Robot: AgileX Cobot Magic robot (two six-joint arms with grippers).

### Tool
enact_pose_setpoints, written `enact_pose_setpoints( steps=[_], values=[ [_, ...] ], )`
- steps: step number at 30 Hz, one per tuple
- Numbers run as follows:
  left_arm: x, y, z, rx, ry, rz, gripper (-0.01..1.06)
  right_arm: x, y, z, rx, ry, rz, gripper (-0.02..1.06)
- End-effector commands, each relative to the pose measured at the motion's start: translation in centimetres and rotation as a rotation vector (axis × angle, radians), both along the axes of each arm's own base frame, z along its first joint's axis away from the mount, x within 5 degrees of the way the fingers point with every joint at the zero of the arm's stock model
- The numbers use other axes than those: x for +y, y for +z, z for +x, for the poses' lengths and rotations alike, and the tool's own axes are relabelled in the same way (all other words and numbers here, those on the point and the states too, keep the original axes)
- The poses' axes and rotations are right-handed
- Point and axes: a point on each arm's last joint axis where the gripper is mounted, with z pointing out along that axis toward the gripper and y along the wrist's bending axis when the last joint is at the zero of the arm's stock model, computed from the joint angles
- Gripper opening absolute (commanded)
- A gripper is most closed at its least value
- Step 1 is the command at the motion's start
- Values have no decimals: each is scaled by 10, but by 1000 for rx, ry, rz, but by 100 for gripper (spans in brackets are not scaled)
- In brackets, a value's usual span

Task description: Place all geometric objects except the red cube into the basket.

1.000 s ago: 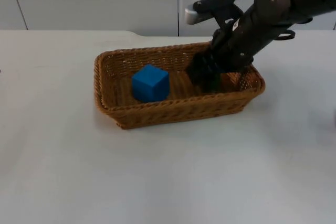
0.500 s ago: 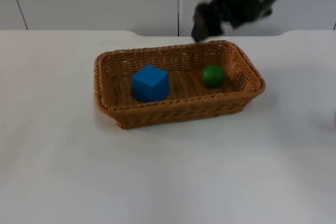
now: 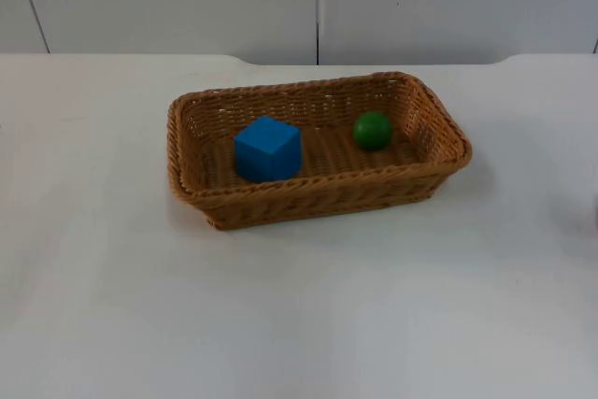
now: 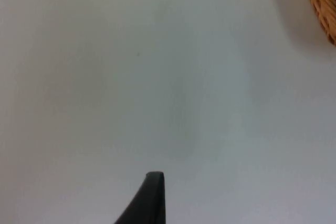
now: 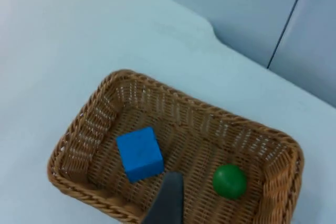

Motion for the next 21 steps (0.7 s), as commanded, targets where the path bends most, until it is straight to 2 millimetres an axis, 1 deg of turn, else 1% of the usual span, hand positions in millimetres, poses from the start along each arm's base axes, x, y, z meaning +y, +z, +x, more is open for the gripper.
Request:
enact_pose_setpoints(
  steps=[1,2,4,7,8,9,10,12,14,15,18,21],
  values=[
    [1,0,-3,7,6,-1,97,-12,13,-23,-55,-7,28,78],
    [1,0,-3,7,6,-1,97,-12,13,-23,-55,-7,28,78],
    [1,6,-8,-18,4,-2,97,-22,15,-42,-66,-10,34,78],
    [2,23,-22,-100,-5,-1,97,-38,14,-70,-76,-24,61,78],
    [2,23,-22,-100,-5,-1,97,-38,14,-70,-76,-24,61,78],
    [3,30,-29,-140,-10,-1,97,-39,12,-73,-72,-26,61,78],
    [3,34,-32,-162,-13,0,97,-46,16,-86,-92,-30,77,78],
    [4,47,-48,-237,-12,-9,97,-56,10,-103,-97,-34,82,78],
    [6,58,-66,-294,-12,-14,97,-67,12,-124,-126,-35,98,78],
    [6,58,-66,-294,-12,-14,97,-67,12,-124,-126,-35,98,78],
    [8,68,-93,-350,-28,-5,97,-82,11,-152,-158,-34,115,78],
    [10,74,-118,-391,-42,5,97,-96,11,-178,-200,-33,139,78]
  ],
)
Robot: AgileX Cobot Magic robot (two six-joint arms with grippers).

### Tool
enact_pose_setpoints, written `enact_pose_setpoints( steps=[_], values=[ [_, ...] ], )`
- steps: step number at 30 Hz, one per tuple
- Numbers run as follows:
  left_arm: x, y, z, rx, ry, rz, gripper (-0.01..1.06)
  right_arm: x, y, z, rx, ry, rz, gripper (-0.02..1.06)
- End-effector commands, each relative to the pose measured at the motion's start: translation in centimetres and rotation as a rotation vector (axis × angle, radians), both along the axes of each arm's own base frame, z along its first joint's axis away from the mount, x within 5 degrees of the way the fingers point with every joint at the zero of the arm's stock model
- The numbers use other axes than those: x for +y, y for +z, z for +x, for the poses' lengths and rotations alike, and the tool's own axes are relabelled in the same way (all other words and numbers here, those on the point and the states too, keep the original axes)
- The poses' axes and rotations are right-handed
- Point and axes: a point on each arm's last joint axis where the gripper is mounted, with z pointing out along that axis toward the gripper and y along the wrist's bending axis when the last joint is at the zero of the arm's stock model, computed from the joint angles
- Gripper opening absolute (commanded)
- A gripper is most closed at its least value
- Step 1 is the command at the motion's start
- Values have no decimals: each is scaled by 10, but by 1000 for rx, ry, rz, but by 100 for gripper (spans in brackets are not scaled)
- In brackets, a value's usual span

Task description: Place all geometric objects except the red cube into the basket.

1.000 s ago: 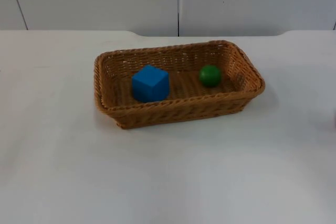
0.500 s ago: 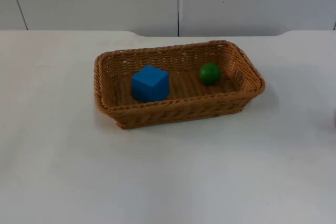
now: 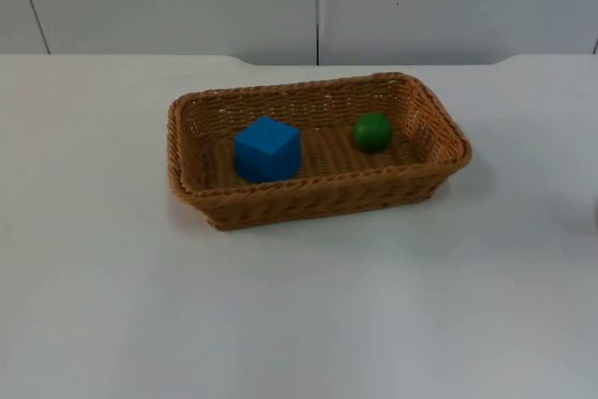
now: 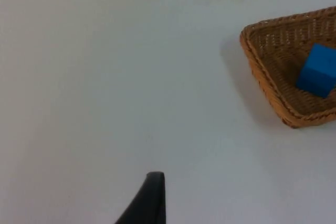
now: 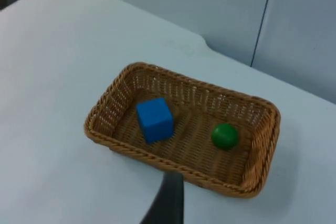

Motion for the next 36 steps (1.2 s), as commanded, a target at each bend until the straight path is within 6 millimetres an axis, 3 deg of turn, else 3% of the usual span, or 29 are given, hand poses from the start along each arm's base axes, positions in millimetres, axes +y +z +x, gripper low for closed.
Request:
enact_pose_setpoints(
  steps=[1,5,6,12,17,24,28,36],
  values=[
    [1,1,-12,-13,-6,10,97,-9,2,-17,-40,-1,26,78],
    [4,4,-42,-86,-17,16,97,-25,-3,-48,-95,-1,51,78],
    [4,4,-42,-86,-17,16,97,-25,-3,-48,-95,-1,51,78],
    [3,-29,-71,-141,-34,-34,97,-39,-18,-74,-132,-2,68,78],
    [5,-44,-97,-226,-37,-39,97,-50,-29,-95,-160,1,83,78],
    [6,-46,-105,-254,-33,-26,97,-61,-35,-118,-173,13,86,78],
    [7,-59,-106,-145,-32,-3,97,-70,-38,-134,-182,18,75,78],
    [7,-60,-105,-142,-29,-4,97,-87,-47,-154,-142,-55,61,78]
  ],
)
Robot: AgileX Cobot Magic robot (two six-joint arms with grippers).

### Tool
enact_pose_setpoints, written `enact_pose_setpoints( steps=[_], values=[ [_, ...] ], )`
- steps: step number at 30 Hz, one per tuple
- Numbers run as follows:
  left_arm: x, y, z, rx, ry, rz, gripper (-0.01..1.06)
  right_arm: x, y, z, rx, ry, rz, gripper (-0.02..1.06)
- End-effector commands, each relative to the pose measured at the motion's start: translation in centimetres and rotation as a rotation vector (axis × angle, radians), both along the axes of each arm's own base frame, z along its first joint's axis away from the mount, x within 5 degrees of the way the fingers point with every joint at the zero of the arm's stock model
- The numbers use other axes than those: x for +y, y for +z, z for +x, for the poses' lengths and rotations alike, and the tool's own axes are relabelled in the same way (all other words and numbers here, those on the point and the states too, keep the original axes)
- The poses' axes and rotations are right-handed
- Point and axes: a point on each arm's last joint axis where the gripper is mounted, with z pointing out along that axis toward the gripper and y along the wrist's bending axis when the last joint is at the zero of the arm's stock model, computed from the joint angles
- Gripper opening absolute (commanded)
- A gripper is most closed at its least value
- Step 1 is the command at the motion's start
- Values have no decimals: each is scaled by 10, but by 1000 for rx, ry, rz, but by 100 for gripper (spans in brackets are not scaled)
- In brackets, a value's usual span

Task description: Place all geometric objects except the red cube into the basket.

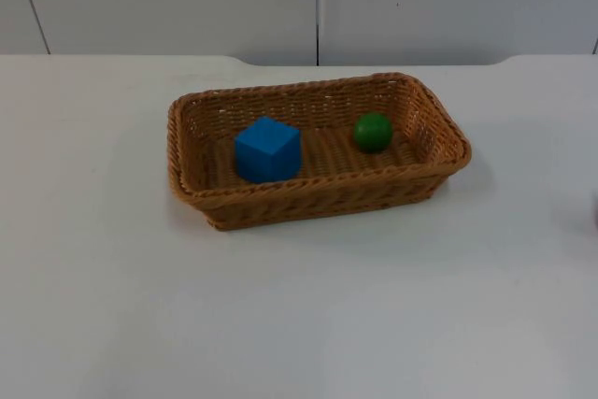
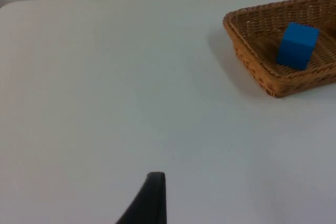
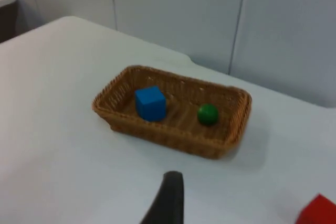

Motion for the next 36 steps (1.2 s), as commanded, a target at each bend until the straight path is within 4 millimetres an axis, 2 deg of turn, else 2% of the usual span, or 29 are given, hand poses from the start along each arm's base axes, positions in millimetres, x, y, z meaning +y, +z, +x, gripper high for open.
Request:
enact_pose_setpoints(
  steps=[1,7,11,17,27,29,31,33,36],
  values=[
    [1,-2,0,2,6,6,97,-4,-4,-5,19,-16,-7,78],
    [1,-2,0,2,4,10,97,-17,-12,-20,34,-67,3,78],
    [1,-2,0,2,4,10,97,-22,-29,-29,74,-70,-22,78],
    [1,-2,0,2,4,10,97,-16,-56,-19,161,-70,-70,78],
    [1,-2,0,2,4,10,97,-17,-54,-20,159,-76,-63,78],
    [1,-2,0,2,4,10,97,-17,-54,-19,158,-77,-63,84],
    [1,-2,0,2,4,10,97,-17,-54,-19,158,-77,-63,101],
    [1,-2,0,2,4,10,97,-17,-54,-19,158,-77,-63,105],
    [1,-2,0,2,4,10,97,-16,-54,-20,161,-73,-59,105]
  ],
)
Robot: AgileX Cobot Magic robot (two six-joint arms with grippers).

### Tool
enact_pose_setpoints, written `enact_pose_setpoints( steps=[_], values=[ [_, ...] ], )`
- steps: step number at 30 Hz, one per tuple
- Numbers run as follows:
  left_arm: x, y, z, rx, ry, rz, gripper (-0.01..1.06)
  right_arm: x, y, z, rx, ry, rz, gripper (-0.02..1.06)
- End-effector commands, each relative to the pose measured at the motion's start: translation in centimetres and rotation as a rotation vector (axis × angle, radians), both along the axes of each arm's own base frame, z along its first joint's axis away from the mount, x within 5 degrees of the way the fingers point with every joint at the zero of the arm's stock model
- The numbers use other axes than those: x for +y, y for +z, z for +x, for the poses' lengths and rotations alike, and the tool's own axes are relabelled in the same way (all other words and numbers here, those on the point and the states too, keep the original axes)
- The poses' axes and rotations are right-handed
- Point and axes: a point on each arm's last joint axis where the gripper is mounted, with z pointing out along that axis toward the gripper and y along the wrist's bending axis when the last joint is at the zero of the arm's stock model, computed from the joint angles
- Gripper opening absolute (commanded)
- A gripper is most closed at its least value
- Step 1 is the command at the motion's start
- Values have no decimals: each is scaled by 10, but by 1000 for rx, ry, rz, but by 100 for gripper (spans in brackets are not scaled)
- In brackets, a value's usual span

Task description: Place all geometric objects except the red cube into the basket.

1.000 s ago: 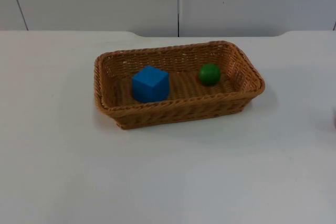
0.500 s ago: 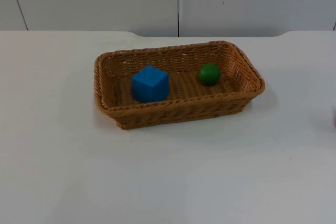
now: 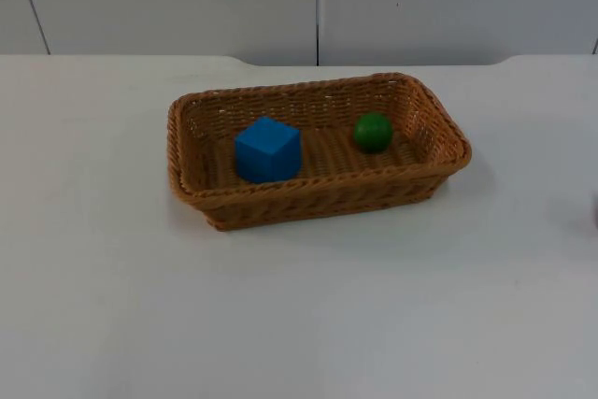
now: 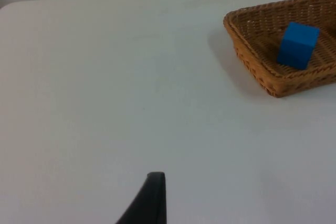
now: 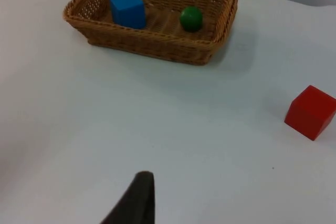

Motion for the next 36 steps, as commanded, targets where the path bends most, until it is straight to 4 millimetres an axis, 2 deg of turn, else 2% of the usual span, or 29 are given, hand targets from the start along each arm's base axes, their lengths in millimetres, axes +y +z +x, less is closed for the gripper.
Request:
enact_pose_setpoints(
  steps=[1,10,23,28,36],
  values=[
    [1,-2,0,2,4,8,97,0,0,0,-8,1,7,105],
    [1,-2,0,2,4,8,97,0,0,0,-8,-4,7,105],
    [1,-2,0,2,4,8,97,3,0,-2,-9,-418,5,105],
    [1,-2,0,2,4,8,97,3,0,-2,-9,-476,5,105],
    [0,-2,0,2,2,3,97,3,0,-2,-9,-476,5,105]
  ],
)
